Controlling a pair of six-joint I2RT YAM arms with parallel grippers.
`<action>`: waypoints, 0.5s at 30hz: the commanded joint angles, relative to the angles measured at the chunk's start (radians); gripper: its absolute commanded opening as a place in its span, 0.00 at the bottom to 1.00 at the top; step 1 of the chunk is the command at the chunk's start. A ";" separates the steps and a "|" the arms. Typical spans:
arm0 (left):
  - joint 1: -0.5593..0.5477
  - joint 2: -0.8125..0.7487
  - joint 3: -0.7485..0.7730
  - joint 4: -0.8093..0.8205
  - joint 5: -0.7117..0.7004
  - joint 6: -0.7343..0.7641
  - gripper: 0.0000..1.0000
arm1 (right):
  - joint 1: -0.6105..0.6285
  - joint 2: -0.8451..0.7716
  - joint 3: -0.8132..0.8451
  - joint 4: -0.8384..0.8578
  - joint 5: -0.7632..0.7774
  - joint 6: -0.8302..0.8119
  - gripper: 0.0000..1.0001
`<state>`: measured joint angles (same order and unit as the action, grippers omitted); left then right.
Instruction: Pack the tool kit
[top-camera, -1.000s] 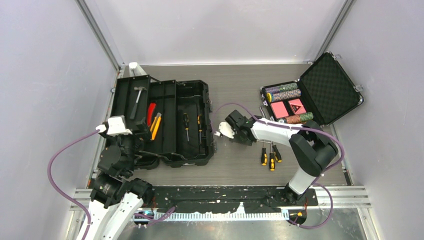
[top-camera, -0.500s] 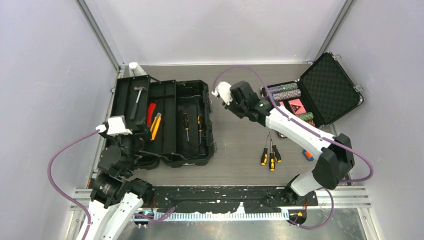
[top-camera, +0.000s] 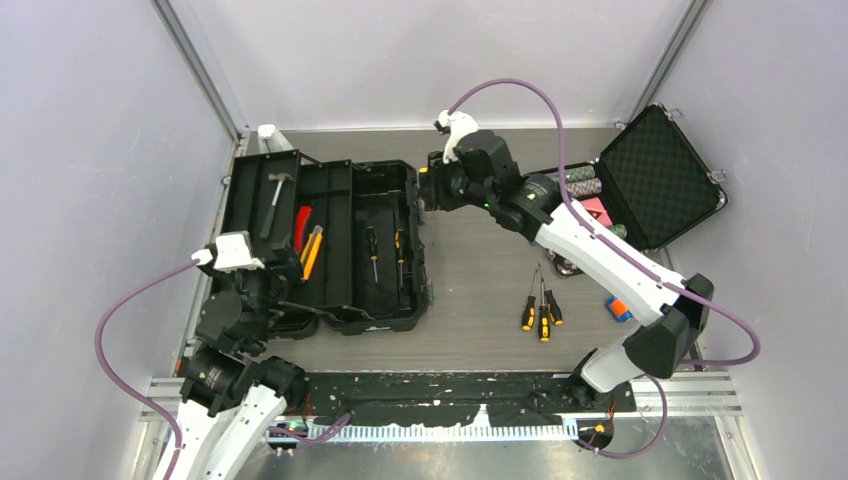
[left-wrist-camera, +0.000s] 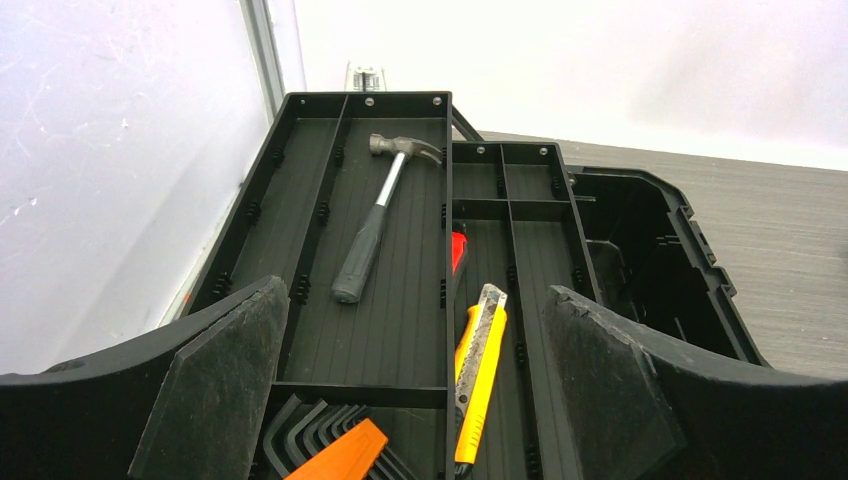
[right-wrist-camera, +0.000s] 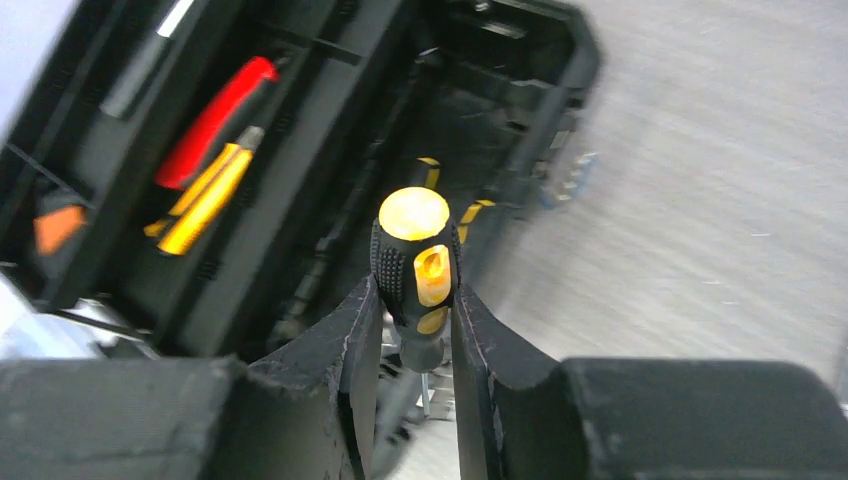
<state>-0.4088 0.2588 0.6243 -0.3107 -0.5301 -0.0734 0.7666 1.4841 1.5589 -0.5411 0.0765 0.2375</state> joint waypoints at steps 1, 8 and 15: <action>0.007 -0.007 -0.004 0.054 -0.001 0.003 0.99 | 0.045 0.091 0.038 0.139 -0.115 0.322 0.05; 0.007 -0.022 -0.011 0.065 -0.013 0.006 1.00 | 0.091 0.270 0.022 0.248 -0.090 0.470 0.06; 0.007 -0.027 -0.011 0.067 -0.013 0.007 0.99 | 0.119 0.463 0.076 0.241 0.028 0.482 0.13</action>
<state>-0.4088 0.2436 0.6147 -0.3035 -0.5308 -0.0723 0.8753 1.8889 1.5814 -0.3573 0.0181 0.6647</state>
